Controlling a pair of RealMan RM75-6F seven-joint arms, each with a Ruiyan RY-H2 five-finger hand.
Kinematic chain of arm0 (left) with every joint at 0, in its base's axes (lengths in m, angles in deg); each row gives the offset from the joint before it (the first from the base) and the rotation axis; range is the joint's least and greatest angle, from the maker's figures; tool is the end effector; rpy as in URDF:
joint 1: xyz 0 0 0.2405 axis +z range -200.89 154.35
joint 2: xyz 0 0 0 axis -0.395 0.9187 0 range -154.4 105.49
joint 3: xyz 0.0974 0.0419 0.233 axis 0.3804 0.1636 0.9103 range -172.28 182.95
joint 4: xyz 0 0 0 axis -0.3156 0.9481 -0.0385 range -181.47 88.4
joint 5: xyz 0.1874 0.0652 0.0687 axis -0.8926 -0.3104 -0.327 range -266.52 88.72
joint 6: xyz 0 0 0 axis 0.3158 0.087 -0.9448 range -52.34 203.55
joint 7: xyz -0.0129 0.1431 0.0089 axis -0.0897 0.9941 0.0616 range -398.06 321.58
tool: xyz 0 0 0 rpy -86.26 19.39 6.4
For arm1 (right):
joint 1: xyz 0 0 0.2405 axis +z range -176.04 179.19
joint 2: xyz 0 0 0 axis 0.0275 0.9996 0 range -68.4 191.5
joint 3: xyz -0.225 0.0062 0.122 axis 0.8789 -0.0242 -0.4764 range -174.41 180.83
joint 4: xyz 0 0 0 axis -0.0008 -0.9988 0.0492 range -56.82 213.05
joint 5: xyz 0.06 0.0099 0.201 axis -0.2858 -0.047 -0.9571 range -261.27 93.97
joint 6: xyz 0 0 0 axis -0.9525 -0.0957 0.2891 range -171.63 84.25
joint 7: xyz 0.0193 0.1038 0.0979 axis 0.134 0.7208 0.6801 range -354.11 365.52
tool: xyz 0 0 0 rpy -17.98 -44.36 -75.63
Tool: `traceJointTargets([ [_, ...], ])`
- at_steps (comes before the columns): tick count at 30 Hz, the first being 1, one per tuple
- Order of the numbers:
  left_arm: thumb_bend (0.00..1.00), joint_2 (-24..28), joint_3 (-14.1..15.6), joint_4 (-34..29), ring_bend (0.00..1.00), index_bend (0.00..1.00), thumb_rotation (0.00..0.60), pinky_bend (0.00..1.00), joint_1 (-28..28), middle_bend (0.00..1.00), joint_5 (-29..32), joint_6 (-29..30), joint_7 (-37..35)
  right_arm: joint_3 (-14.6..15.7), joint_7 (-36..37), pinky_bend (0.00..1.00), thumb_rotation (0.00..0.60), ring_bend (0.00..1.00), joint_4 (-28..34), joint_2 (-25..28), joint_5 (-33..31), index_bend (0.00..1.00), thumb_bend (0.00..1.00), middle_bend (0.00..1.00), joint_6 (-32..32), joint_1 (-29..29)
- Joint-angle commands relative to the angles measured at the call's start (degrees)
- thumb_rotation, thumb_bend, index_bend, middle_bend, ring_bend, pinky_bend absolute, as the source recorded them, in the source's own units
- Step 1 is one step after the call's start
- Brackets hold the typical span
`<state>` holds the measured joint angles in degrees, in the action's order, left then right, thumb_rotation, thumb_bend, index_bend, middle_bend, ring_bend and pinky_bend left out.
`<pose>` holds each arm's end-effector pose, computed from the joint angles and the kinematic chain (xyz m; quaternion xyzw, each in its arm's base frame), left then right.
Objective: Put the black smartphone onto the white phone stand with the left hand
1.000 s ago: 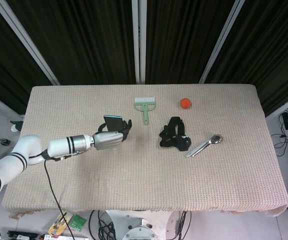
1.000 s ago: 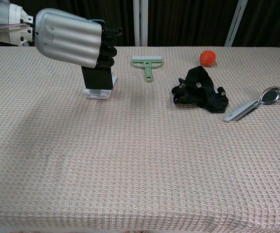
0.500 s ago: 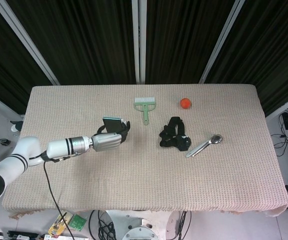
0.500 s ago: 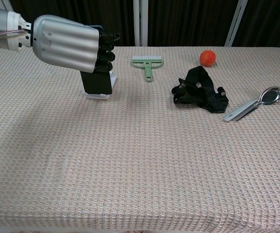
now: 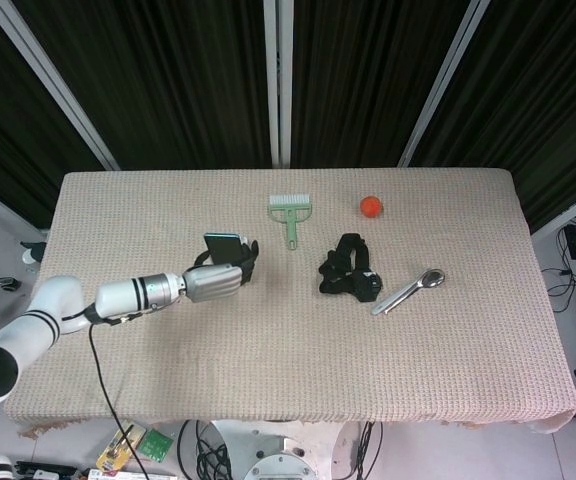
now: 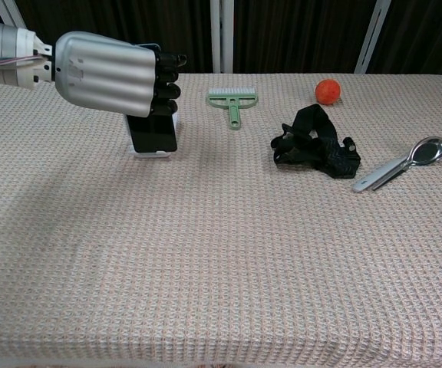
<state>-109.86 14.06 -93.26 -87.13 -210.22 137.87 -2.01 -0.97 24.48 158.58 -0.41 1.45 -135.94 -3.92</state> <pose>-0.1208 0.4055 0.0125 -0.7971 0.4947 -0.1629 0.3055 -0.3686 -0.1227 0.2161 0.5098 -0.4082 0.4083 0.6378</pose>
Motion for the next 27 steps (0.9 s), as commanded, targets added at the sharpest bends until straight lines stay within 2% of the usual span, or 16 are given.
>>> traceJointTargets([
  [1, 0.45, 0.1, 0.2, 0.1, 0.34, 0.52, 0.6, 0.24, 0.0, 0.51, 0.2, 0.0, 0.0, 0.0, -0.1, 0.0, 0.6, 0.0, 0.0, 0.0, 0.0, 0.0, 0.09, 0.0, 0.1, 0.1],
  [20, 0.45, 0.3, 0.9, -1.2, 0.33, 0.51, 0.6, 0.23, 0.2, 0.5, 1.7, -0.6, 0.4, 0.0, -0.8, 0.0, 0.6, 0.0, 0.2, -0.2, -0.1, 0.0, 0.09, 0.0, 0.6, 0.3],
  [22, 0.45, 0.2, 0.8, -1.1, 0.31, 0.46, 0.6, 0.24, 0.4, 0.45, 2.2, -1.1, 0.6, 0.0, -0.7, 0.0, 0.6, 0.0, 0.1, -0.2, -0.2, 0.0, 0.09, 0.0, 0.6, 0.2],
  [24, 0.44, 0.2, 0.6, -1.2, 0.27, 0.36, 0.6, 0.24, 0.4, 0.36, 2.8, -1.8, 1.0, -0.1, -0.6, 0.0, 0.6, 0.0, 0.0, -0.1, -0.4, 0.0, 0.09, 0.0, 0.5, 0.2],
  [27, 0.39, 0.3, -0.1, -1.8, 0.18, 0.16, 0.6, 0.23, 0.7, 0.19, 4.0, -2.5, 1.5, -0.2, -0.6, 0.0, 0.6, 0.0, -0.1, -0.1, -0.5, 0.0, 0.09, 0.0, 0.5, 0.2],
])
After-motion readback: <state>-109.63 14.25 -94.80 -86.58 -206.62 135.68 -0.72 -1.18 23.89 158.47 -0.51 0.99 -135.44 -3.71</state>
